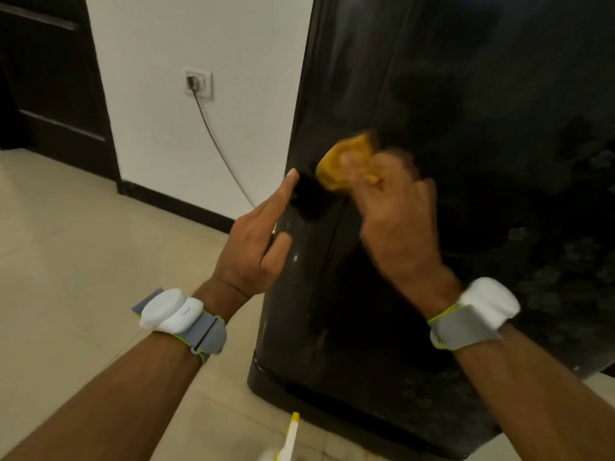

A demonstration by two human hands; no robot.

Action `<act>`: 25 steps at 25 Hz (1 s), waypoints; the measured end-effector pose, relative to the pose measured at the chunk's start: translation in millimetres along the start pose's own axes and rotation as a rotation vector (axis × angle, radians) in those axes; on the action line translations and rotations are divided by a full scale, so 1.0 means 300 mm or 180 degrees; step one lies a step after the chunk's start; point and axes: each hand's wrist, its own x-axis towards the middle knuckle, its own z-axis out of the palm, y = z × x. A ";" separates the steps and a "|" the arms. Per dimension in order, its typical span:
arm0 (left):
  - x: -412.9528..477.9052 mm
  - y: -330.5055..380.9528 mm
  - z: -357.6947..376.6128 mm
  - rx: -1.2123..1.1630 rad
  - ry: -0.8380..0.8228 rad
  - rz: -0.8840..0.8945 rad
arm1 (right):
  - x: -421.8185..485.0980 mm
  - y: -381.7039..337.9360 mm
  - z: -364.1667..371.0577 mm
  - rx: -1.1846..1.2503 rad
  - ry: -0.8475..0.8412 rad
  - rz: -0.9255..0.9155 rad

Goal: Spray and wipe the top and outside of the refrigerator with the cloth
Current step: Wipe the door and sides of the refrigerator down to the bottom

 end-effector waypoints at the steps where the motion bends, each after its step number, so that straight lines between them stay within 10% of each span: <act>1: -0.007 -0.004 0.002 -0.0052 0.0012 -0.0063 | 0.029 -0.005 -0.020 0.0047 0.0261 0.0767; 3: -0.010 -0.002 0.015 -0.0181 0.0058 -0.0128 | -0.035 -0.100 0.044 -0.0121 0.0249 0.0367; 6: -0.048 -0.016 0.034 -0.0232 0.0119 -0.0279 | -0.223 -0.261 0.131 -0.0301 -0.1203 -0.1961; 11: -0.176 -0.109 0.072 -0.0503 0.0082 -0.0654 | -0.150 -0.204 0.107 0.0027 -0.0128 0.0454; 15: -0.257 -0.114 0.122 -0.0523 0.0040 -0.0818 | -0.418 -0.347 0.231 -0.0260 -0.1495 -0.2516; 17: -0.310 -0.127 0.131 -0.0498 -0.0037 -0.0842 | -0.439 -0.250 0.214 0.0037 -0.1302 -0.2330; 21: -0.408 -0.155 0.173 -0.0574 -0.0062 -0.1020 | -0.430 -0.162 0.171 0.0322 -0.0349 0.0004; 25: -0.452 -0.182 0.174 -0.0606 -0.0145 -0.1130 | -0.622 -0.352 0.291 0.0109 -0.1553 -0.2511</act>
